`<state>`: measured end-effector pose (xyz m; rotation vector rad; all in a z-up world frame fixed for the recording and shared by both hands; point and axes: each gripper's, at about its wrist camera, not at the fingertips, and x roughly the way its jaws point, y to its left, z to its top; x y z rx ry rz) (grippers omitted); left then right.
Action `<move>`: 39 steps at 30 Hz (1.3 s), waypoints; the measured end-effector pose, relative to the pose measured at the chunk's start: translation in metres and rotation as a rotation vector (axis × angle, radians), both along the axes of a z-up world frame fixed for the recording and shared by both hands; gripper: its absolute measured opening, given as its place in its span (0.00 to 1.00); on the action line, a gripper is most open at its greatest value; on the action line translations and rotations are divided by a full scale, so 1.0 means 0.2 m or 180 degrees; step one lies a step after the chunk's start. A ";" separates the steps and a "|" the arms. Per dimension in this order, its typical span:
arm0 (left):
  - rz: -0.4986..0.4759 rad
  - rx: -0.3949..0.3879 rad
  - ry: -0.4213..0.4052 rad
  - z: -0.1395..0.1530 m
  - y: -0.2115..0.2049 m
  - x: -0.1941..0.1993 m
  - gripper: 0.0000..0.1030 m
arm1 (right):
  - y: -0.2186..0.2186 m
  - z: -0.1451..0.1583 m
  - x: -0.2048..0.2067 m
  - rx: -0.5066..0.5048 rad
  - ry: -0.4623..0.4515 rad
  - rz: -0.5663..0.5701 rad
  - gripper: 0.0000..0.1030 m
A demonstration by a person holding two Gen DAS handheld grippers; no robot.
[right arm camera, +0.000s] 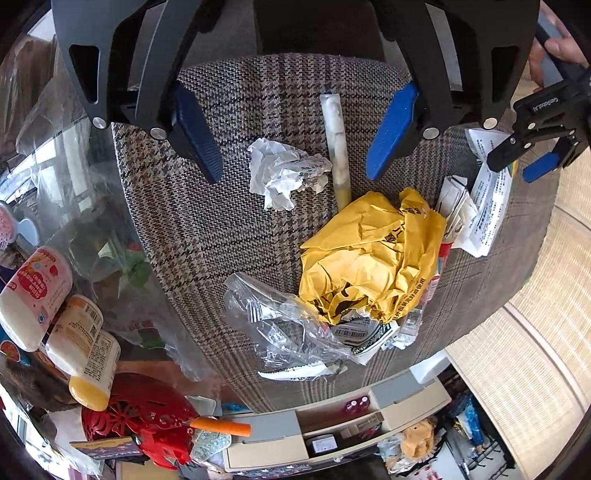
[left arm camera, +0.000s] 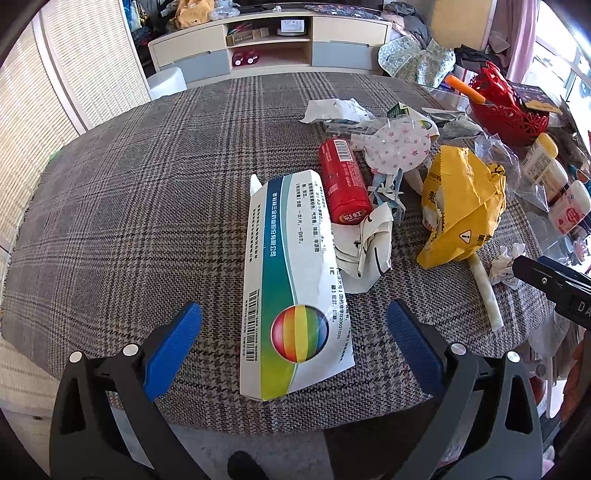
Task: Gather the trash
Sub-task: 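Grasp the rainbow medicine box with the left tool while the right tool grasps crumpled tissue, then carry the box and tissue down to the floor bin and release both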
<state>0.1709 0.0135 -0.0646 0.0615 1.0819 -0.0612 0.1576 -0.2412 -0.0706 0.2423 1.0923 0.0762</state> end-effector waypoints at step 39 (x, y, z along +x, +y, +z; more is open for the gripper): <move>-0.0100 -0.0270 -0.0473 0.25 0.01 -0.40 0.57 | -0.01 0.24 -0.33 -0.0164 -0.0550 0.0153 0.21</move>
